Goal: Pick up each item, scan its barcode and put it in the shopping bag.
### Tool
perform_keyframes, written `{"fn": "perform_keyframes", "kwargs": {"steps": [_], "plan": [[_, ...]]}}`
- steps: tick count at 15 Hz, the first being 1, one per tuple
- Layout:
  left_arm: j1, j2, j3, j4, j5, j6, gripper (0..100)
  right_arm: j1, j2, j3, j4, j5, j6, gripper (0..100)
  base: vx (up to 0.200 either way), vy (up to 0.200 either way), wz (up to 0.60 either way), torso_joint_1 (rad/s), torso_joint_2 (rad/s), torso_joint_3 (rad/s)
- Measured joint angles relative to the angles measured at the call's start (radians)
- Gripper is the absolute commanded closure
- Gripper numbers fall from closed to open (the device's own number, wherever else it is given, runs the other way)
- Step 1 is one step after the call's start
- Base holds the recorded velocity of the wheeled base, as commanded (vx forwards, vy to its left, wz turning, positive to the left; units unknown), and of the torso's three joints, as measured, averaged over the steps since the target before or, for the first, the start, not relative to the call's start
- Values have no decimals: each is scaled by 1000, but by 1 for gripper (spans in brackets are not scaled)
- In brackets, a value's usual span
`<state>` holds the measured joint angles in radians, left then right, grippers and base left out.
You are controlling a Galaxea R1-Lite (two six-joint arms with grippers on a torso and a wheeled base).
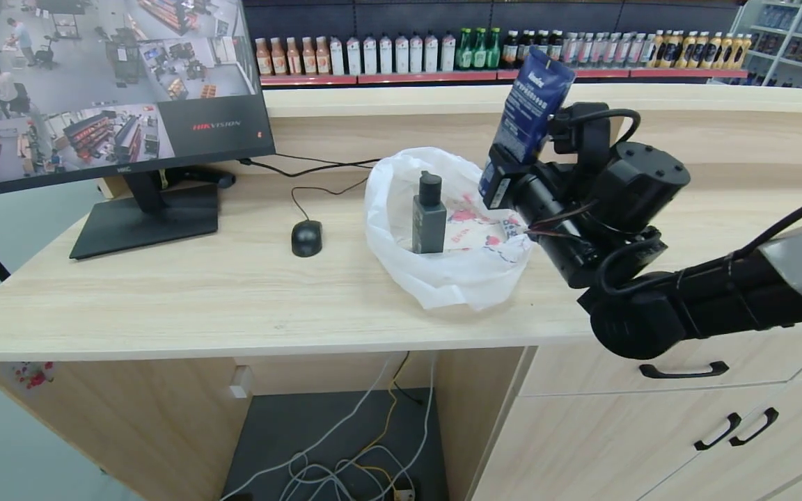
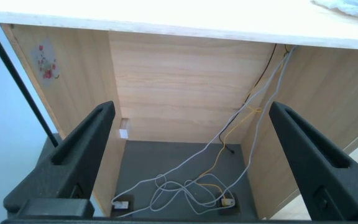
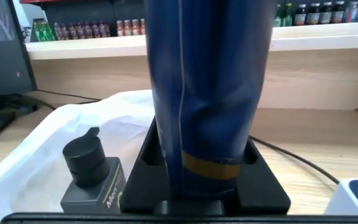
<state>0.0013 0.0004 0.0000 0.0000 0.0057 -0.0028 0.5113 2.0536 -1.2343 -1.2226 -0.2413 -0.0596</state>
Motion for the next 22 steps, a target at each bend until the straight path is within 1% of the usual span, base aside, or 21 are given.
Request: {"fn": "perform_keyframes", "kwargs": {"steps": [4,8,12,15,22], "plan": [[0,0,0,1,0,5,0,3,80,-68,-15,-4,1,100,0,0,0,0,0,0],[0,0,0,2,0,6,0,-16,151,-96,-21,-4,0,100,0,0,0,0,0,0],[0,0,0,2,0,6,0,-24,223,-174,-21,-7,-50,100,0,0,0,0,0,0],[0,0,0,2,0,6,0,-25,269,-213,-20,-17,-59,100,0,0,0,0,0,0],[0,0,0,2,0,7,0,-39,306,-219,-21,-9,-51,100,0,0,0,0,0,0]]}}
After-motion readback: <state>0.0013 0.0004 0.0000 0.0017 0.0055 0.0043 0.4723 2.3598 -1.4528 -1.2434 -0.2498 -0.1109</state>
